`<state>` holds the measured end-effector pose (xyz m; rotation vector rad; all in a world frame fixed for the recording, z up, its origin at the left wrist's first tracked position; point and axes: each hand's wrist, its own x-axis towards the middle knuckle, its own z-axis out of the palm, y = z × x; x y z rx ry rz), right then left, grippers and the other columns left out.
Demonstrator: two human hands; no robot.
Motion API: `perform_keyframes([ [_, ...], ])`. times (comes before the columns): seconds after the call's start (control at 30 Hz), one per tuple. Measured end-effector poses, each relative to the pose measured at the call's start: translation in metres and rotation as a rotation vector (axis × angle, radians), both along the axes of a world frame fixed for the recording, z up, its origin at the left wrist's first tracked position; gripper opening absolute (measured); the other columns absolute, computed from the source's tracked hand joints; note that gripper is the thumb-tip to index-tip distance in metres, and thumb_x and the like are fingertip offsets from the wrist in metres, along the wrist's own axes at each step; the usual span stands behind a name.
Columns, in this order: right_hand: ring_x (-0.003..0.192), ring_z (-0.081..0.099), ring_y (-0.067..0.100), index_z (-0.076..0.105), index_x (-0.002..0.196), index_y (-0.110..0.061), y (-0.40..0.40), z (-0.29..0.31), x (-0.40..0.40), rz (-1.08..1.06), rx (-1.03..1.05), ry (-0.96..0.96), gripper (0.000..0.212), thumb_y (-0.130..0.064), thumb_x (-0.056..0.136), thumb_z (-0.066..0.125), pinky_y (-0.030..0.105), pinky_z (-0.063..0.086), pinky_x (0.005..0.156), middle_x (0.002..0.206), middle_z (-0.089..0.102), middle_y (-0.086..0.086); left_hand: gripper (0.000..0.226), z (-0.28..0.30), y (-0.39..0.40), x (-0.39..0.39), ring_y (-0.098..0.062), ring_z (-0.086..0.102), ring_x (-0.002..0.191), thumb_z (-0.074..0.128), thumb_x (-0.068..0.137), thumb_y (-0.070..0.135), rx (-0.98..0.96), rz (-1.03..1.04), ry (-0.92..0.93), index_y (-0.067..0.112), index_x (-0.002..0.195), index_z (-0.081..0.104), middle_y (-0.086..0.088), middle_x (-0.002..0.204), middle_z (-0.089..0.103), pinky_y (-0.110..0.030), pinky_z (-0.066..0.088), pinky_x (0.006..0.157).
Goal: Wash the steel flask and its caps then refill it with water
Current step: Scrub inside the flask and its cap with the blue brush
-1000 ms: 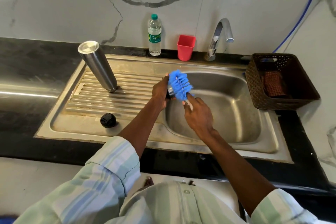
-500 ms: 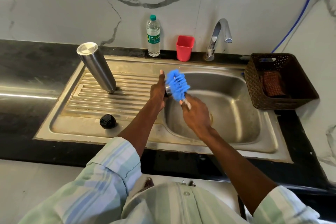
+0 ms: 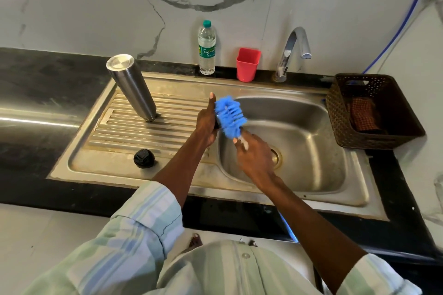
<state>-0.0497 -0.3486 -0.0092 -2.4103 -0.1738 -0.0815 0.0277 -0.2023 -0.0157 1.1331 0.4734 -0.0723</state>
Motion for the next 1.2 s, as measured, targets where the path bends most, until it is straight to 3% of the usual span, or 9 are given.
perform_keyframes([
  [0.1,0.09,0.065,0.021,0.068,0.107,-0.021,-0.001,0.006,0.027,-0.145,0.288,0.149,0.019,-0.03,0.093,0.058,0.028,0.041,0.069,0.099,0.072,0.0,0.048,-0.007,-0.005,-0.007,-0.027,0.073,0.086,0.053,0.097,0.053,-0.041,-0.015,0.034,0.009,0.102,0.07,-0.014,0.101,0.075,-0.04,0.06,0.075],
  [0.27,0.099,0.063,0.023,0.061,0.126,-0.027,0.001,-0.001,0.008,0.096,-0.026,-0.008,0.032,-0.031,0.094,0.055,0.03,0.046,0.075,0.113,0.069,0.002,0.039,-0.01,-0.004,-0.003,-0.028,0.066,0.081,0.067,0.093,0.04,-0.164,0.15,0.089,0.003,0.107,0.068,-0.017,0.102,0.068,-0.047,0.057,0.083],
  [0.43,0.091,0.064,0.026,0.068,0.096,-0.018,-0.008,0.006,0.026,-0.166,0.259,0.182,0.014,-0.028,0.093,0.059,0.031,0.041,0.07,0.092,0.07,0.002,0.041,-0.009,-0.009,-0.001,-0.026,0.071,0.079,0.063,0.092,0.049,-0.129,0.138,0.054,0.008,0.092,0.066,-0.012,0.089,0.074,-0.04,0.06,0.072],
  [0.57,0.087,0.062,0.007,0.066,0.119,-0.027,-0.007,0.006,0.001,-0.076,0.238,0.065,0.025,-0.031,0.095,0.057,0.023,0.044,0.073,0.099,0.071,-0.011,0.049,-0.005,0.0,0.004,-0.03,0.072,0.084,0.064,0.091,0.051,-0.192,0.176,0.051,0.003,0.103,0.065,-0.017,0.101,0.073,-0.04,0.062,0.066],
  [0.8,0.08,0.064,0.01,0.069,0.104,-0.022,-0.006,0.003,0.018,-0.201,0.407,0.156,0.017,-0.03,0.095,0.057,0.027,0.047,0.07,0.086,0.07,-0.006,0.018,-0.001,-0.005,0.002,-0.029,0.067,0.088,0.057,0.099,0.021,-0.426,0.128,-0.027,0.005,0.092,0.062,-0.017,0.096,0.069,-0.041,0.057,0.078],
  [0.9,0.081,0.064,0.01,0.068,0.113,-0.024,-0.008,0.004,0.011,-0.185,0.41,0.104,0.021,-0.029,0.095,0.057,0.026,0.047,0.072,0.09,0.07,-0.009,0.009,-0.003,-0.005,0.003,-0.022,0.065,0.082,0.06,0.096,0.01,-0.291,0.17,-0.003,0.004,0.091,0.065,-0.012,0.089,0.068,-0.033,0.057,0.07],
  [1.0,0.088,0.062,0.015,0.062,0.126,-0.025,-0.009,0.001,0.006,-0.074,0.179,-0.015,0.031,-0.027,0.096,0.057,0.025,0.041,0.072,0.1,0.069,-0.003,0.015,-0.004,-0.007,0.0,-0.013,0.064,0.064,0.062,0.095,0.013,-0.063,0.098,0.01,0.009,0.081,0.067,-0.002,0.068,0.067,-0.027,0.051,0.06],
  [1.07,0.094,0.06,0.02,0.056,0.133,-0.029,-0.008,-0.002,0.008,-0.019,0.029,-0.045,0.037,-0.029,0.096,0.055,0.027,0.04,0.072,0.107,0.066,0.001,0.017,-0.007,-0.007,-0.002,-0.018,0.066,0.068,0.062,0.096,0.013,-0.016,0.031,-0.011,0.009,0.08,0.067,-0.004,0.071,0.07,-0.03,0.054,0.064],
  [1.2,0.095,0.062,0.024,0.056,0.127,-0.031,-0.014,-0.001,0.02,-0.121,0.072,0.02,0.032,-0.031,0.095,0.054,0.033,0.046,0.073,0.107,0.066,0.002,0.019,-0.012,-0.002,-0.004,-0.027,0.074,0.088,0.06,0.097,0.004,-0.024,-0.078,-0.109,-0.001,0.079,0.065,-0.013,0.089,0.075,-0.035,0.061,0.073],
])
